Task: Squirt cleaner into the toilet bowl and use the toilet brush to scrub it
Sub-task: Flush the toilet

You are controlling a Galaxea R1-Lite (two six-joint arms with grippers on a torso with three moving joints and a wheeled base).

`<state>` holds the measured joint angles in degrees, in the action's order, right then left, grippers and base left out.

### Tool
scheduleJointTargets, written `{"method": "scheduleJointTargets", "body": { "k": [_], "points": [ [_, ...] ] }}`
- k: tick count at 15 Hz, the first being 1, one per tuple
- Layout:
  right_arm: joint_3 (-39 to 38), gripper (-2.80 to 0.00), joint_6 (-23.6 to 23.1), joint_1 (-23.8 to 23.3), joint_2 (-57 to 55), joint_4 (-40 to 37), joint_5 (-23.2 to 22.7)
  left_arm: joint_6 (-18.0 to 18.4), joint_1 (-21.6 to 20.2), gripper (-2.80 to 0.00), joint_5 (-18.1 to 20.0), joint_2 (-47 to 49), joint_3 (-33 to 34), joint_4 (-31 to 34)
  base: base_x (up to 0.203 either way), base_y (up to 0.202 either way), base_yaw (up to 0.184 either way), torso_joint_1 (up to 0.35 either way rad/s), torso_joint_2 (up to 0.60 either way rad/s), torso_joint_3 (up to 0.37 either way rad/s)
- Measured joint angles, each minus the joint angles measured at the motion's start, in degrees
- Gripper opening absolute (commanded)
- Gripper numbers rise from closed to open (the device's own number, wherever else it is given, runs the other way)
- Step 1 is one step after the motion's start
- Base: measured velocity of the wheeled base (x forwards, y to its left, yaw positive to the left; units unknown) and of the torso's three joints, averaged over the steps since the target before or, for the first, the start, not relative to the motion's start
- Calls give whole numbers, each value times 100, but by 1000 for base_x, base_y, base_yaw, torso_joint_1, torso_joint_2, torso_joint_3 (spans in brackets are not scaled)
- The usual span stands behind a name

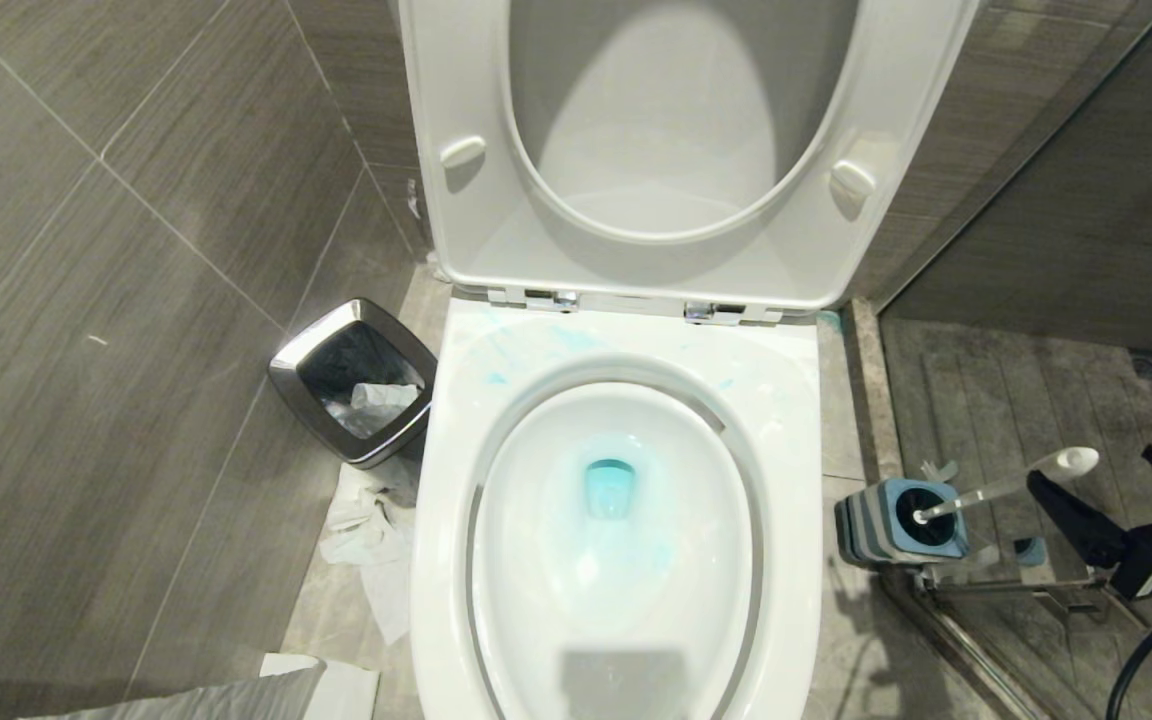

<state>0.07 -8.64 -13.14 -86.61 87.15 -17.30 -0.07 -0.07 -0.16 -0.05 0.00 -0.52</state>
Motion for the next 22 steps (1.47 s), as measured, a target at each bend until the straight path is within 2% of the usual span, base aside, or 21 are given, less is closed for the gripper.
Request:
{"method": "scheduleJointTargets", "body": {
  "k": [3,4,9,13,16,19,22],
  "points": [
    [-5,0,15,11,92,0,1,1,0,-280,1,0,0,0,0,0,0,0,0,0],
    [19,-280,53,13,111,-5,7,0,0,-280,0,0,0,0,0,0,0,0,0,0],
    [993,-280,120,13,201,-29,5,-1,0,-280,0,0,0,0,0,0,0,0,0,0],
    [1916,-280,132,13,238,-643,35,0,0,-280,-2,0,0,0,0,0,0,0,0,0],
    [2181,-280,171,13,401,-1165,49,0,0,-280,1,0,0,0,0,0,0,0,0,0],
    [2334,-280,444,13,885,-1915,51,2,0,-280,0,0,0,0,0,0,0,0,0,0],
    [2736,-280,932,13,1712,-3324,44,0,0,-280,0,0,0,0,0,0,0,0,0,0]
  ]
}}
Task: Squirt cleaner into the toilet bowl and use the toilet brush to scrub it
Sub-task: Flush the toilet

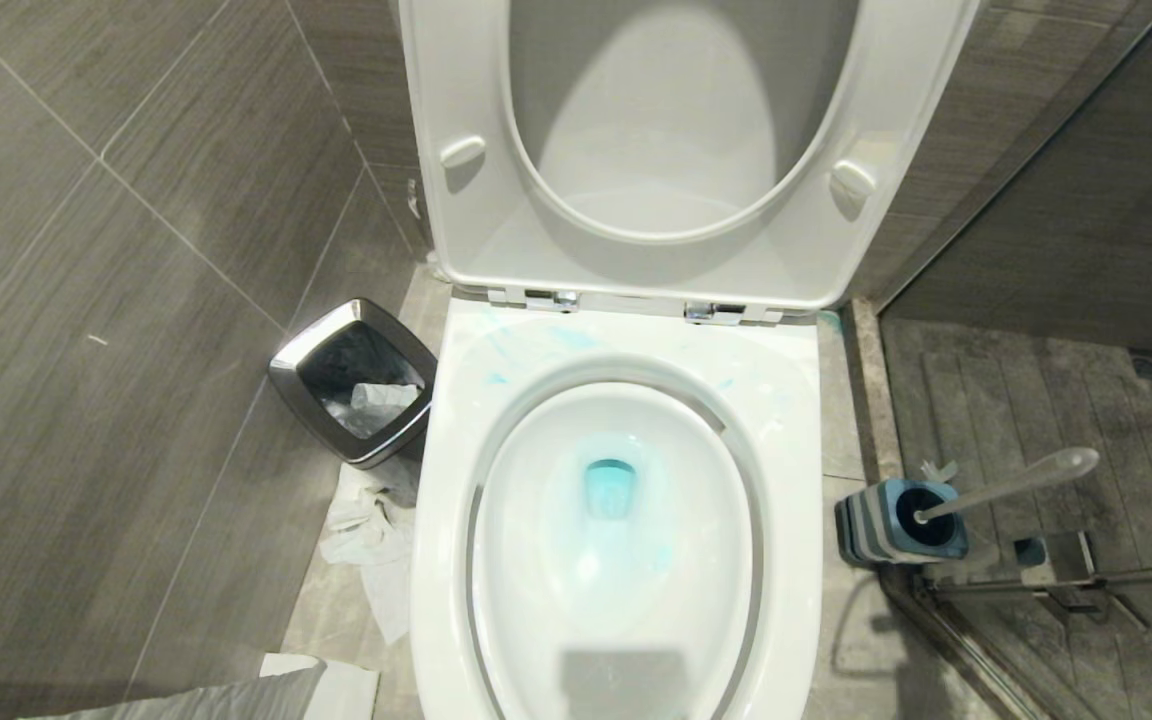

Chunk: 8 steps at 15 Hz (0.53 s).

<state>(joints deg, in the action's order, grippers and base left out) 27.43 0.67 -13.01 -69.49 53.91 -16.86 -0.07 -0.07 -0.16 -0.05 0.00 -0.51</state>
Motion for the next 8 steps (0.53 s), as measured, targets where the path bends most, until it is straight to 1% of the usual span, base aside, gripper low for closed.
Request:
{"method": "scheduleJointTargets", "body": {
  "k": [2,4,5,8],
  "points": [
    [259,-280,296,0,657,-1153,-18,1,0,-280,2,0,0,-1,0,0,0,0,0,0],
    [371,-280,414,0,1277,-2034,-33,-1,0,-280,0,0,0,-1,0,0,0,0,0,0],
    [391,-280,434,0,1549,-2306,-41,2,0,-280,0,0,0,0,0,0,0,0,0,0],
    [410,-280,434,0,2267,-2677,-106,-2,0,-280,0,0,0,0,0,0,0,0,0,0]
  ]
}}
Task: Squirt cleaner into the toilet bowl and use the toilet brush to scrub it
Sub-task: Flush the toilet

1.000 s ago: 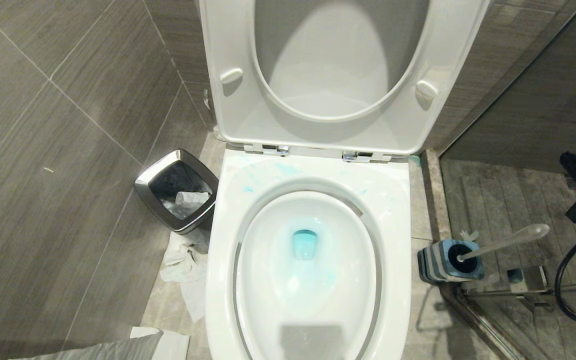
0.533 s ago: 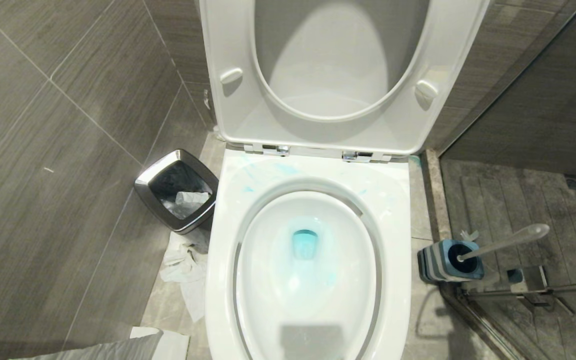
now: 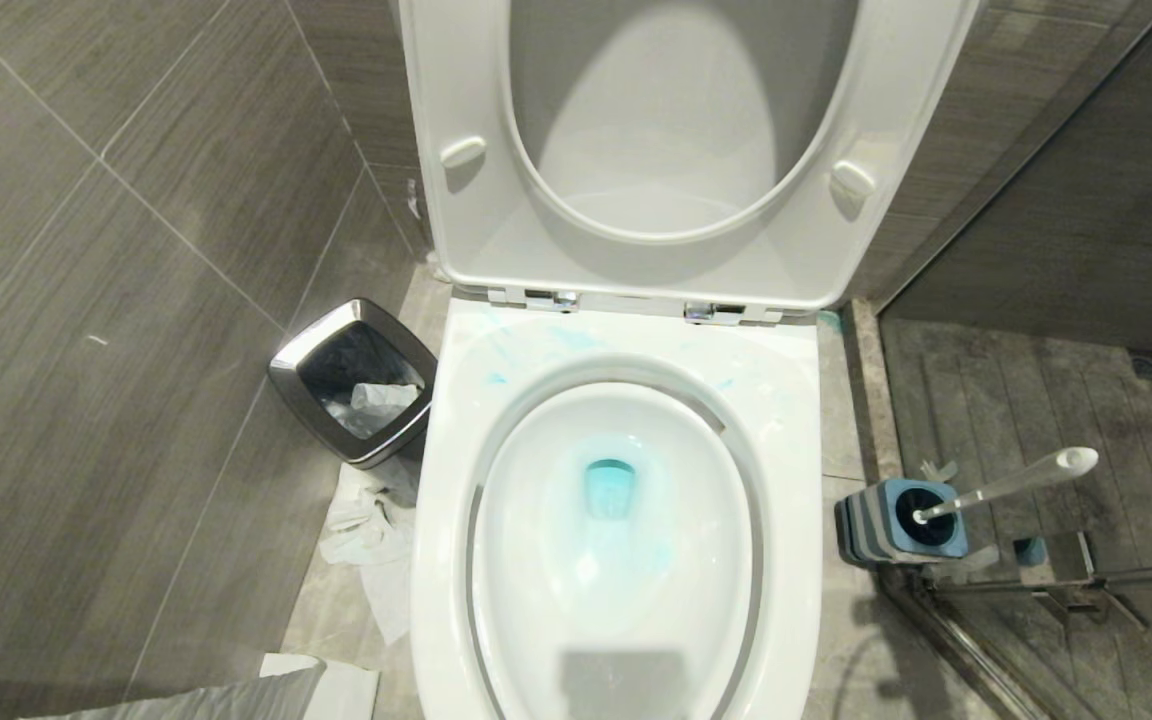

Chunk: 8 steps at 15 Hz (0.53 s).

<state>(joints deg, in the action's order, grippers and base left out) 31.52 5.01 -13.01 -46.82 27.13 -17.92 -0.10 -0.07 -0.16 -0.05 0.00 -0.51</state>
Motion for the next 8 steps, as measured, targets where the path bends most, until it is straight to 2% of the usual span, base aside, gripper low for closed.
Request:
{"method": "scheduleJointTargets", "body": {
  "k": [8],
  "points": [
    [101,-280,-132,-9,1872,-1857,39,2,0,-280,0,0,0,0,0,0,0,0,0,0]
  ]
}}
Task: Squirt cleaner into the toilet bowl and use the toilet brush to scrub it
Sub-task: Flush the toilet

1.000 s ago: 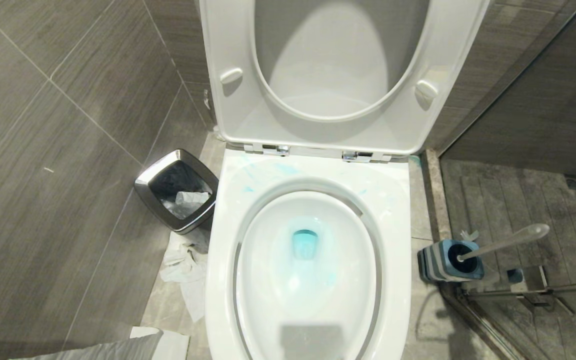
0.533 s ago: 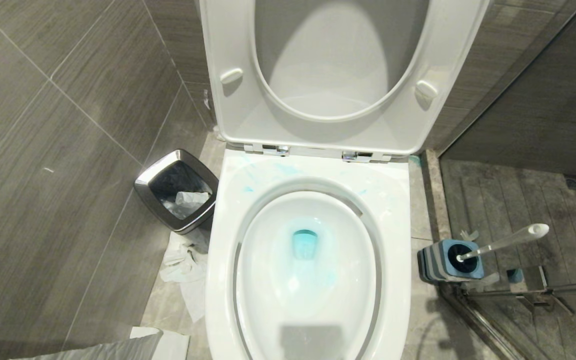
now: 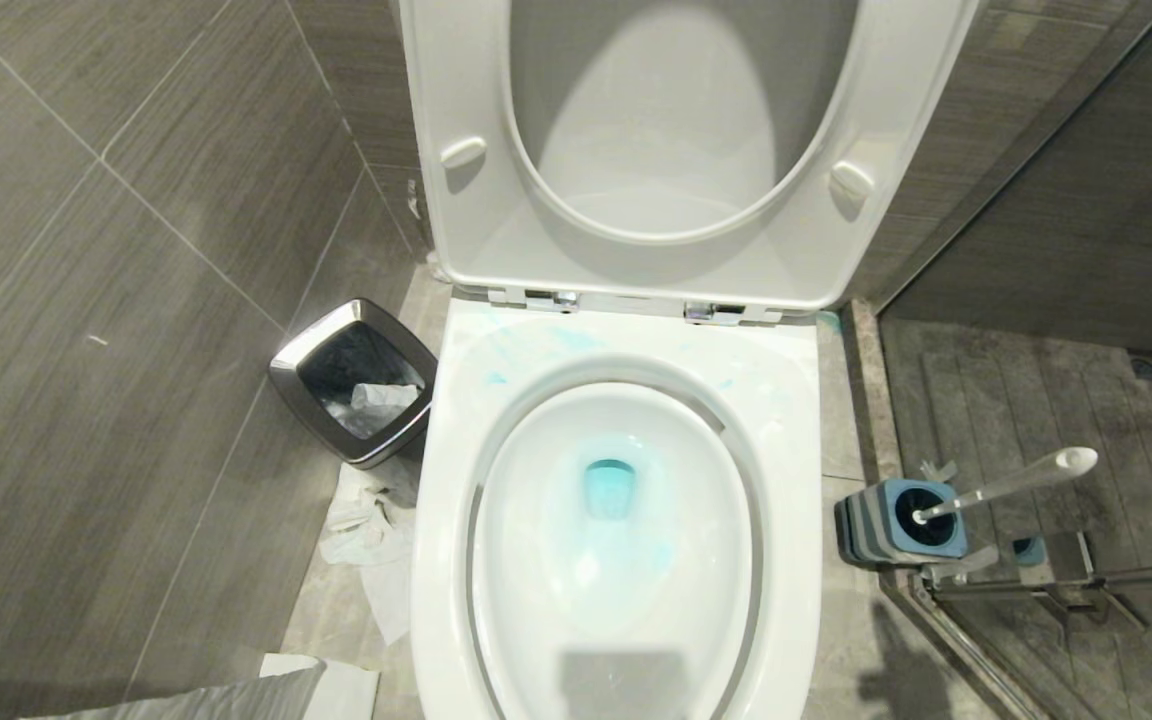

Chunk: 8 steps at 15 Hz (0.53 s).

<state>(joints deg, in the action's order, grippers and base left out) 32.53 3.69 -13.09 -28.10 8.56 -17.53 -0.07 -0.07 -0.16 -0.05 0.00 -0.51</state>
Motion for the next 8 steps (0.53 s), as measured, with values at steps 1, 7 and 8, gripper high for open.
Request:
{"method": "scheduleJointTargets", "body": {
  "k": [1,7,8],
  "points": [
    [-38,-280,-100,0,256,-198,-12,0,0,-280,-2,0,0,0,0,0,0,0,0,0],
    [25,-280,-755,927,1130,-1080,383,-9,0,-280,0,0,0,0,0,0,0,0,0,0],
    [-40,-280,-914,1207,1221,-1153,673,-9,0,-280,0,0,0,-1,0,0,0,0,0,0]
  ]
}}
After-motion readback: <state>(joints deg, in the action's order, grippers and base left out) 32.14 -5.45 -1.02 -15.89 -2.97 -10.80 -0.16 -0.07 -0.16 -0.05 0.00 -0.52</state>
